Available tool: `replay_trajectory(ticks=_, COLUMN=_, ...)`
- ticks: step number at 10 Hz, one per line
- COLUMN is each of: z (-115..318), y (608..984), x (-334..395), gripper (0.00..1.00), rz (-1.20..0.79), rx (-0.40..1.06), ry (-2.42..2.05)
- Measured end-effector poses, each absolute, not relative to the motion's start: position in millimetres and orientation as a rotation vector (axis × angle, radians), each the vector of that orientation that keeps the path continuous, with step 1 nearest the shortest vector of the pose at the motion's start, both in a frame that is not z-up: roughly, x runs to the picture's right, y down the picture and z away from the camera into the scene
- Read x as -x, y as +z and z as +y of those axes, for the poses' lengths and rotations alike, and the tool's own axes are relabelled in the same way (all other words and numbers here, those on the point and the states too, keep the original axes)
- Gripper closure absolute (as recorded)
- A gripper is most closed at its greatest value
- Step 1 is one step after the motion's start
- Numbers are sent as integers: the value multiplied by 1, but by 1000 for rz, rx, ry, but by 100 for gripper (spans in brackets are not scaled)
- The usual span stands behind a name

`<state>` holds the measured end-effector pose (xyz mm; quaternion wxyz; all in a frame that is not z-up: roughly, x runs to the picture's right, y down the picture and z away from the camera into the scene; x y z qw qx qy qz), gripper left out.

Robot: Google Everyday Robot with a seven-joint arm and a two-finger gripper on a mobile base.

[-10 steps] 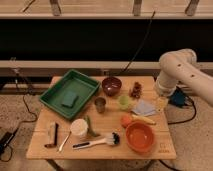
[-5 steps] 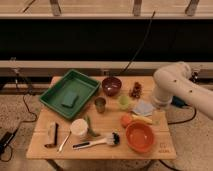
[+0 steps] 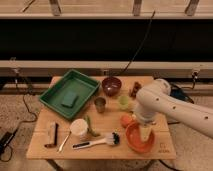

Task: Place brush in purple bowl

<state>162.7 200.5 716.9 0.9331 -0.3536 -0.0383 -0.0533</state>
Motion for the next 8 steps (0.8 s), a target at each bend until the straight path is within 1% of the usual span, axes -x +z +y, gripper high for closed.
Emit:
replay_trajectory(ticks=4, z=227, y=731, x=-131, gripper=20, rz=-100, rx=800, ry=-106)
replay_trajectory(ticks=8, z=243, y=723, x=-109, gripper=20, rz=-125, rx=838, ry=-96)
